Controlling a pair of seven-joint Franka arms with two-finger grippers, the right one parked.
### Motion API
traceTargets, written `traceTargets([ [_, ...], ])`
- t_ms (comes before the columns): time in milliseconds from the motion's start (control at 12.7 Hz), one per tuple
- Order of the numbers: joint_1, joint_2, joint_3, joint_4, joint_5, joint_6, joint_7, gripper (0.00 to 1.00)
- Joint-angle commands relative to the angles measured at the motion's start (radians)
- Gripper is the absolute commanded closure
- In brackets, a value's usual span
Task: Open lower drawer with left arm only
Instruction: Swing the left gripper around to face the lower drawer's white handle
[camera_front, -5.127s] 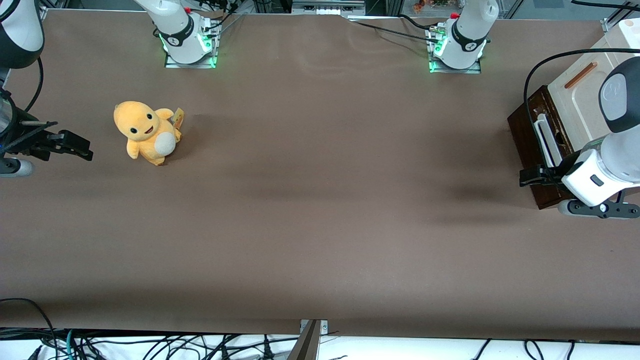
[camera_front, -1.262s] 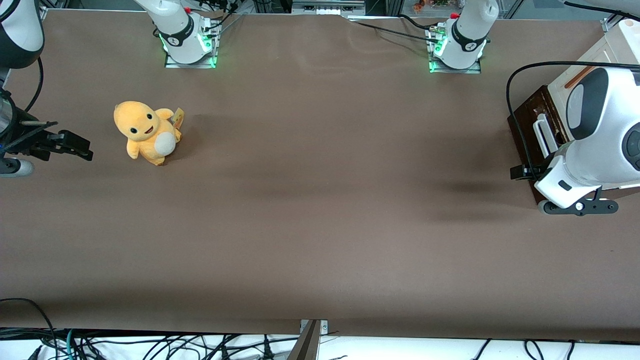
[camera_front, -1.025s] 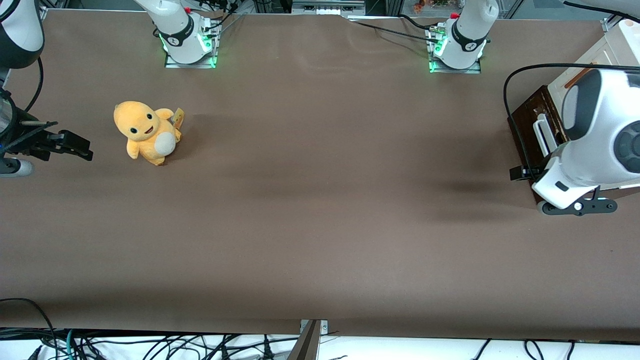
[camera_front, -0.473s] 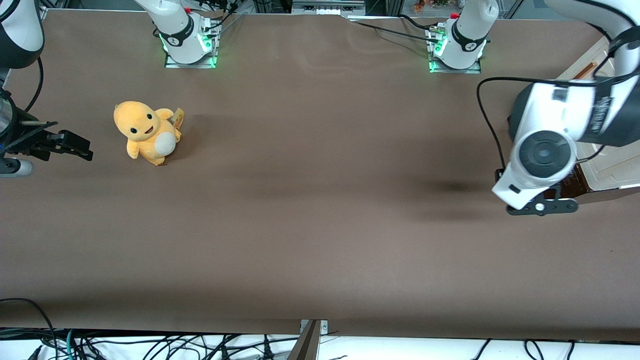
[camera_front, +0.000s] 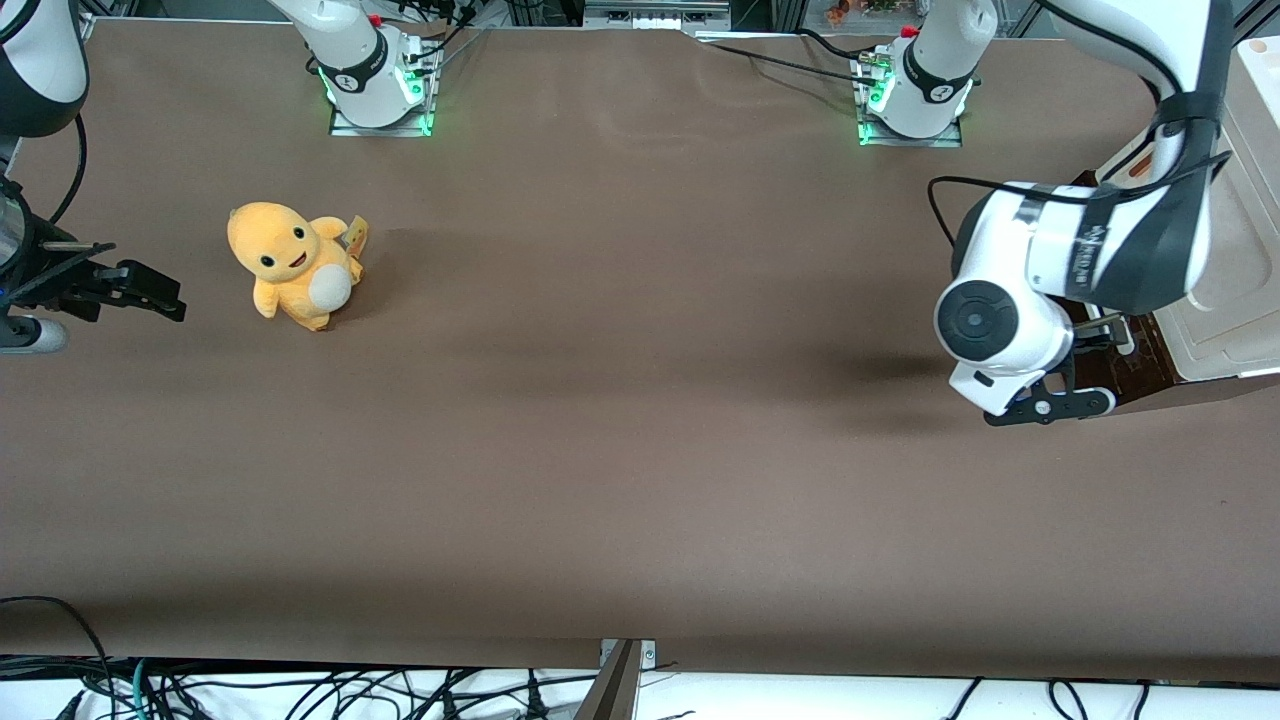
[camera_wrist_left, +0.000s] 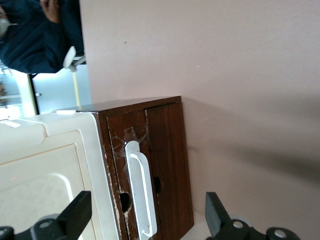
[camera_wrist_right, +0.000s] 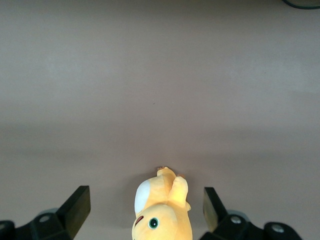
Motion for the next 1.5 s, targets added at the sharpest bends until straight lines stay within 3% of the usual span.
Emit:
traceTargets([
  [0,-0.001,-0.004,-0.018,-0.068,0.079,-0.004,-0.099,0.00],
  [394,-0.002,0.001,-0.020,-0.180,0.188,-0.010,-0.230,0.00],
  [789,-0.011,0.033,-0.020,-0.205,0.199,-0.039,-0.320,0.00],
  [1025,-0.016,0.044,-0.021,-0.271,0.278,-0.050,-0.388,0.00],
  [1420,-0.016,0.065,-0.031,-0.321,0.303,-0.064,-0.441,0.00],
])
